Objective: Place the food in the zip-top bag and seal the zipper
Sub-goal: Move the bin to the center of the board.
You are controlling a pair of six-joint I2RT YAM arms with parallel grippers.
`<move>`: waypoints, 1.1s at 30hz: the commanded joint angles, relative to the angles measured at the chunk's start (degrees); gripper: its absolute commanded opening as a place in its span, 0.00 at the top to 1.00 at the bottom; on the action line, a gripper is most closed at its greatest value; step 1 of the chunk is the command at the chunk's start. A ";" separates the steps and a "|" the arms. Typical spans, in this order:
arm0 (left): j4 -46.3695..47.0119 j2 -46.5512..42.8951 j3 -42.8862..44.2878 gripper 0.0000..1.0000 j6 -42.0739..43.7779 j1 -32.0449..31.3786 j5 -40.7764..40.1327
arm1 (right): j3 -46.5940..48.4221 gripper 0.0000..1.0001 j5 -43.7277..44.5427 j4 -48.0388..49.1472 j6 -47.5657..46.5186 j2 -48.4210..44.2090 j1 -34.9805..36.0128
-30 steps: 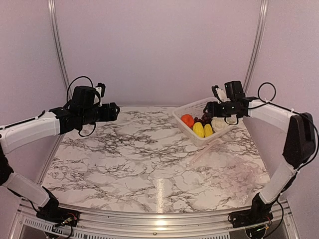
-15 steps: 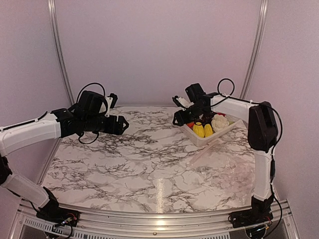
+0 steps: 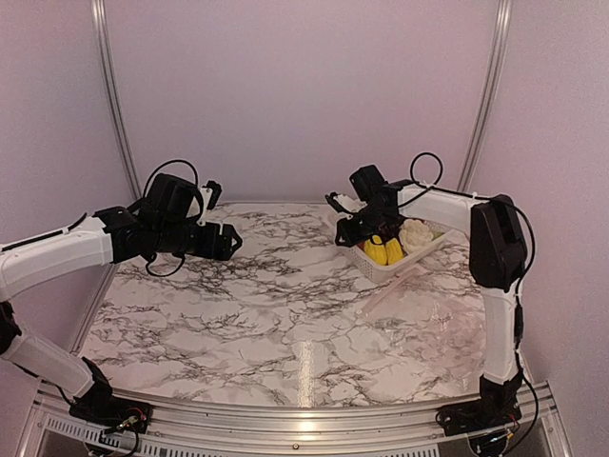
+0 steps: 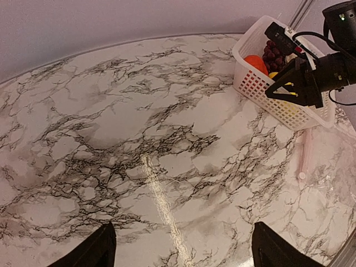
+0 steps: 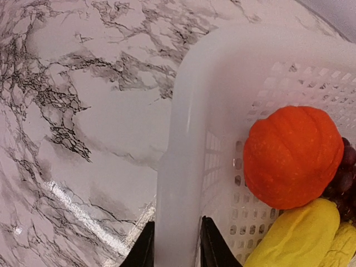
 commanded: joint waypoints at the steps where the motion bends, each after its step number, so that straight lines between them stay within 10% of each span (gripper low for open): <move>1: -4.48 -2.05 2.78 0.09 0.11 -0.15 -4.41 | 0.43 0.78 -4.34 -1.39 -3.29 -0.15 5.09; 17: -10.87 -2.68 6.73 0.14 -11.44 8.37 -7.70 | 2.61 0.83 -12.93 0.35 -3.78 1.77 30.42; 27: -8.02 5.63 4.85 0.29 -17.57 8.29 0.37 | 1.18 0.48 -13.40 0.92 -4.45 -8.63 30.94; 33: -9.19 13.46 8.83 0.36 -16.73 8.11 0.98 | -10.36 0.44 -13.23 8.05 1.79 -20.53 26.30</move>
